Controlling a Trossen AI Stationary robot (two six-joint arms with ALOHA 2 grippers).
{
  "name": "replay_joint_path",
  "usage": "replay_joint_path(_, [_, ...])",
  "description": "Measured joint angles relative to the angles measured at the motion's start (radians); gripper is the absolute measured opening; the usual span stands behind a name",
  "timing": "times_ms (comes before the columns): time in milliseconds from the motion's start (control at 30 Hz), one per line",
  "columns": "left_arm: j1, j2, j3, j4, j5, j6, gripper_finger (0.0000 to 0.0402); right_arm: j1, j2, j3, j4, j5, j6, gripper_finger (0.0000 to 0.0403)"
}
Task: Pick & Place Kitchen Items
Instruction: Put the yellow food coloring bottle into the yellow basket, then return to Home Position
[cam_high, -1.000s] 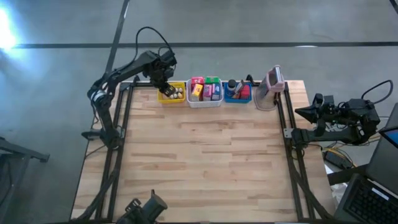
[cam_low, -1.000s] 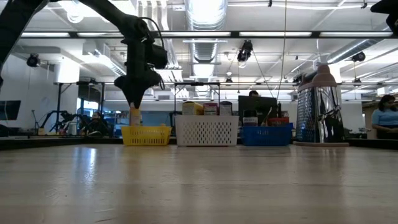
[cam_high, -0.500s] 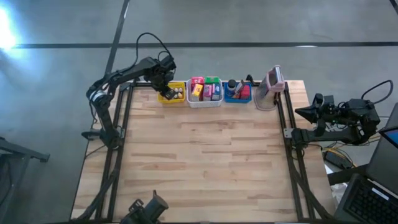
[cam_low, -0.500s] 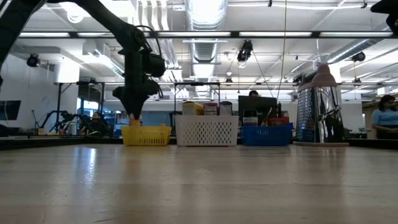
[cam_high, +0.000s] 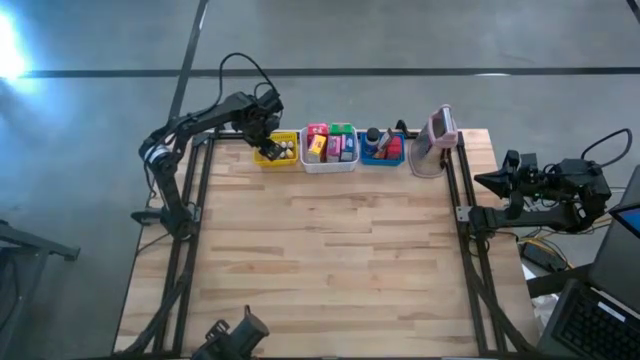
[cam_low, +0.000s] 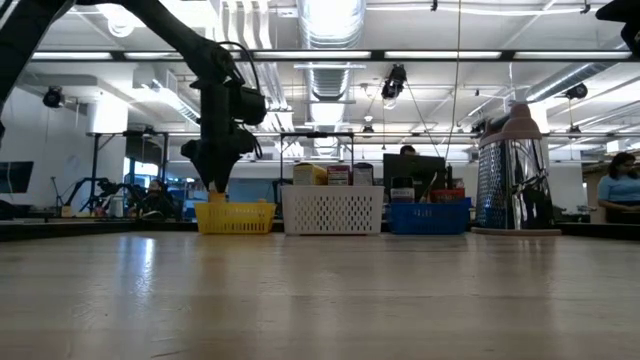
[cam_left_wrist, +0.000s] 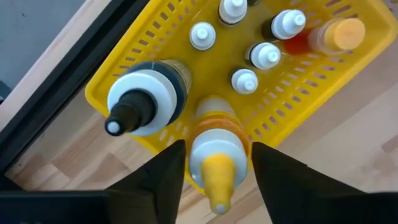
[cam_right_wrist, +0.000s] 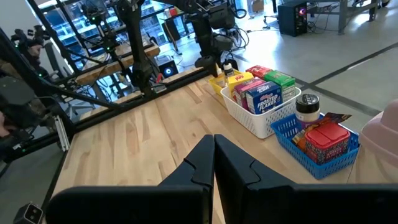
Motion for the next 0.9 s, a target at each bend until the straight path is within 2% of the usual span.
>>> replay_joint_path(200, [0.007,-0.037,0.014,-0.033,0.004,0.011,0.0216,0.0,0.0,0.0,0.0,0.0,0.0,0.0008])
replay_joint_path(500, [0.014,-0.125,0.252,-0.242,-0.001,0.025,0.0218,0.0,0.0,0.0,0.0,0.0,0.0,0.0008])
replay_joint_path(667, [-0.054,-0.338,0.208,-0.07,-0.003,-0.037,0.0218,0.0,0.0,0.0,0.0,0.0,0.0,0.0008])
replay_joint_path(900, [-0.226,-0.636,-0.016,0.32,0.064,-0.108,0.0218,0.0,0.0,0.0,0.0,0.0,0.0,0.0008])
